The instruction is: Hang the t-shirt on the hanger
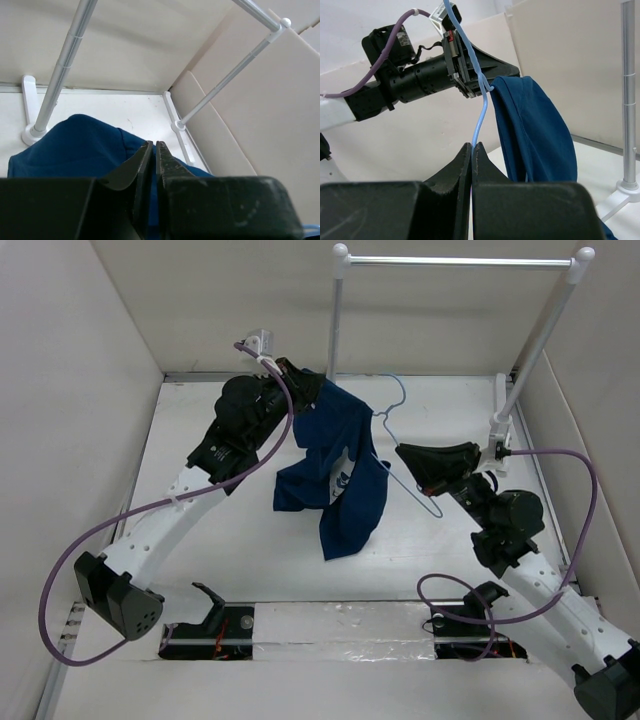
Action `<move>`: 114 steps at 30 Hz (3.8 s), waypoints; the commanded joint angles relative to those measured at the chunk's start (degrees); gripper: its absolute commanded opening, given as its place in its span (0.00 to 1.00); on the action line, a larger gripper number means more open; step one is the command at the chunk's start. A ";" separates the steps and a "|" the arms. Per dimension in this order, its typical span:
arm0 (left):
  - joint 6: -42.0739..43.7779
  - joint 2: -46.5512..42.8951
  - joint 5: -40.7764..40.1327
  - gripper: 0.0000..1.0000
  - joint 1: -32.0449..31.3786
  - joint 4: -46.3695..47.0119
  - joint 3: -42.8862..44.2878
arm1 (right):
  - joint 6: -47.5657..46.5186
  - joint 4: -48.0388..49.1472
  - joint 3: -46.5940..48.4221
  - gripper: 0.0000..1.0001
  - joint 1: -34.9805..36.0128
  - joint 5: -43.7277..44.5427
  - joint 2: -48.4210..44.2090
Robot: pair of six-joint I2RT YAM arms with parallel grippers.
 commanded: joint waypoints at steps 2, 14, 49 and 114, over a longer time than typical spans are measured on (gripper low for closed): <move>0.20 -1.77 -0.89 0.09 -0.22 1.66 0.58 | -1.28 3.78 1.12 0.00 0.67 0.30 -1.79; 0.46 -4.33 -6.70 0.35 -0.22 2.96 -3.38 | -1.45 2.02 2.36 0.00 1.19 0.39 -2.50; -3.40 -2.83 0.86 0.27 -0.22 9.83 -8.13 | -2.51 1.40 2.53 0.00 1.72 2.06 -1.79; 21.12 -5.73 -19.18 0.47 -17.80 6.58 -10.25 | -4.97 -1.15 5.43 0.00 2.78 4.52 2.95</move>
